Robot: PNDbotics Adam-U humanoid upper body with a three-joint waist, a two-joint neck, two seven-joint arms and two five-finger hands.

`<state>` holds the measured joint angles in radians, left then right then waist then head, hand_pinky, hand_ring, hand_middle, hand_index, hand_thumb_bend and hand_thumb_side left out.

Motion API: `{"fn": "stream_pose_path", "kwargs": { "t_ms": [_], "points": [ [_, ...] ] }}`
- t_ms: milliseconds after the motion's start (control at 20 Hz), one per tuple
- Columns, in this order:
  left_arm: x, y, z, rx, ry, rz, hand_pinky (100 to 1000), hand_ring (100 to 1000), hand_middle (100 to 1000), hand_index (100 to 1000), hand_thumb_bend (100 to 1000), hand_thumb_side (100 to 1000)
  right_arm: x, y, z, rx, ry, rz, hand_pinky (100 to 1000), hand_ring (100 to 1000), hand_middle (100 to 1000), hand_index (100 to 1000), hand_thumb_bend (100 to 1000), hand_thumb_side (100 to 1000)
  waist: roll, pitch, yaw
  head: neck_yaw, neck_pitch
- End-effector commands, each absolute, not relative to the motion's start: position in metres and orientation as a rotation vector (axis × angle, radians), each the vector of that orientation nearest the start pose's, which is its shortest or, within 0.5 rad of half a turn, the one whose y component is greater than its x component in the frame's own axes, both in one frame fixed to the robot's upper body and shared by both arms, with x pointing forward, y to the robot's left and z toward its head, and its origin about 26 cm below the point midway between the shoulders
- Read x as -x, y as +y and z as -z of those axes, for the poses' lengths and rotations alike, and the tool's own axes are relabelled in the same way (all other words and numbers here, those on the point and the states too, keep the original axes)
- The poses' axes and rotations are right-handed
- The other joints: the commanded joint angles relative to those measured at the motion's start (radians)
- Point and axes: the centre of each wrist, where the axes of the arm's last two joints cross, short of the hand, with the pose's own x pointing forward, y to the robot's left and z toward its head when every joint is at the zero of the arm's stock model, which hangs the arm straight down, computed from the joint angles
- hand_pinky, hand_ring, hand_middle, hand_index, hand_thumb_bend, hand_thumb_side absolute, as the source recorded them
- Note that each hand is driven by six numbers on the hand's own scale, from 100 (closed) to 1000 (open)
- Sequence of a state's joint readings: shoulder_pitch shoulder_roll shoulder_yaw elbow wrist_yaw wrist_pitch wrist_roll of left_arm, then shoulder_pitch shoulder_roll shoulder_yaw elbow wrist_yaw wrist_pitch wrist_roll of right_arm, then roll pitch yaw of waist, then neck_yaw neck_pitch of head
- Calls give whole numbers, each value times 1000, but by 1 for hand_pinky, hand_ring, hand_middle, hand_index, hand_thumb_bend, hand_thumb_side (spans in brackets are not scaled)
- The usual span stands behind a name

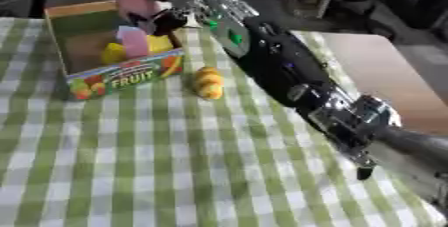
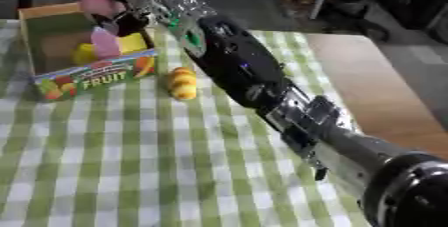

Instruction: Pick up objects on the table and place them in the box.

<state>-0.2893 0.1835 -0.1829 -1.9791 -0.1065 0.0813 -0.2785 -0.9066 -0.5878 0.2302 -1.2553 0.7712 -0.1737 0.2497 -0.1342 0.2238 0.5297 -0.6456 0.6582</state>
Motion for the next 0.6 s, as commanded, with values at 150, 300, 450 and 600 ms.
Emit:
{"fn": "stream_pose_path", "kwargs": {
  "t_ms": [150,300,450,600],
  "points": [
    [-294,186,-184,176,-2120,757,612,645,563,804,100,733,-452,-272,-259,1080,-1780,-1415,769,693,550,893,100,100,2,-4,18,-13,-15],
    [-295,184,-185,180,-2124,758,612,644,562,804,100,735,-458,-269,-247,1088,-1770,-1416,807,794,783,963,100,100,-3,2,24,-13,-18],
    [-295,183,-185,176,-2125,763,612,644,562,804,100,735,-460,-267,-241,1137,-1724,-1474,860,886,959,1000,100,170,-7,4,22,-5,-25],
    [-295,183,-185,171,-2125,764,611,644,562,805,100,734,-457,-264,-246,1242,-1743,-1454,874,915,1000,1000,100,409,-8,5,14,-1,-29]
  ]
}}
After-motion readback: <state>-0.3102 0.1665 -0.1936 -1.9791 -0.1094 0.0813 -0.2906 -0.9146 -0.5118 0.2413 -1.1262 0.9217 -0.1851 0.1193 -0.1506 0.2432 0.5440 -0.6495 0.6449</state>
